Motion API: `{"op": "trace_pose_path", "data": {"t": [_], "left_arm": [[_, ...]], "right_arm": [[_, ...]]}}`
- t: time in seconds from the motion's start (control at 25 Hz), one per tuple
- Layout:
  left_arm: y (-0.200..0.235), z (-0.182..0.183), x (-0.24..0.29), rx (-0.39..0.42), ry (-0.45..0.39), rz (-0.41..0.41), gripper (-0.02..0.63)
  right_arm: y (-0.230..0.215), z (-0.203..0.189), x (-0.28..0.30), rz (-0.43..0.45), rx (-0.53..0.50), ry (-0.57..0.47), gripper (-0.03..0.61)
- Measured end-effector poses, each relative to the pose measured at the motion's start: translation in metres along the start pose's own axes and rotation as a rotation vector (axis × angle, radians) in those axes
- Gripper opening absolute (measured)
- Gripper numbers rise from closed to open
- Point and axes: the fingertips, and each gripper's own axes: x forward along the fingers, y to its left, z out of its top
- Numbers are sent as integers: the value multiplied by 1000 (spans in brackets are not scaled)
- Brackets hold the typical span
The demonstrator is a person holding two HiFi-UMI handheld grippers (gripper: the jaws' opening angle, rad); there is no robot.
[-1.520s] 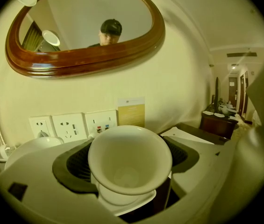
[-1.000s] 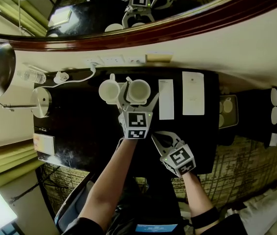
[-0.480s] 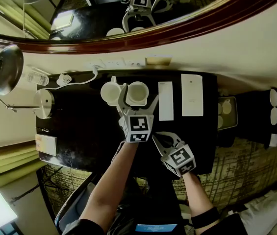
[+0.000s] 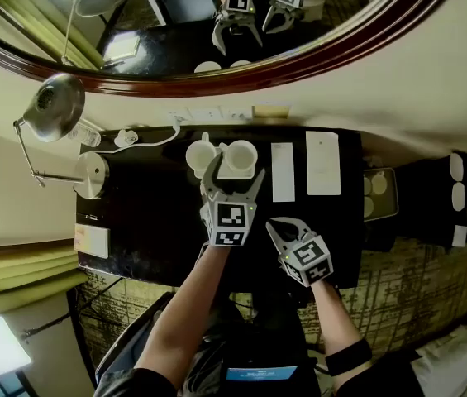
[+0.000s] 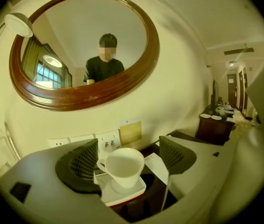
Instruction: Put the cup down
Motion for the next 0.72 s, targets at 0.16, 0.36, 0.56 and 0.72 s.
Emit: {"op": "trace_pose_path", "data": {"t": [0.16,0.36,0.56,0.72], "left_arm": [[-2,11,-46,5,-26,-59,182],[4,2,-104,-24,18,-107,18],[30,-15,-152,-61,56,-96,3],[49,-33,-180,-96,90,-90,3]], "right_arm": [[-2,13,-14,-40,1,-13,5],[0,28,-28,-97,-2,-36,5],[6,39,-38,-138,-18,-47,5],[13,42,-39,-158,-22,-43,5]]}}
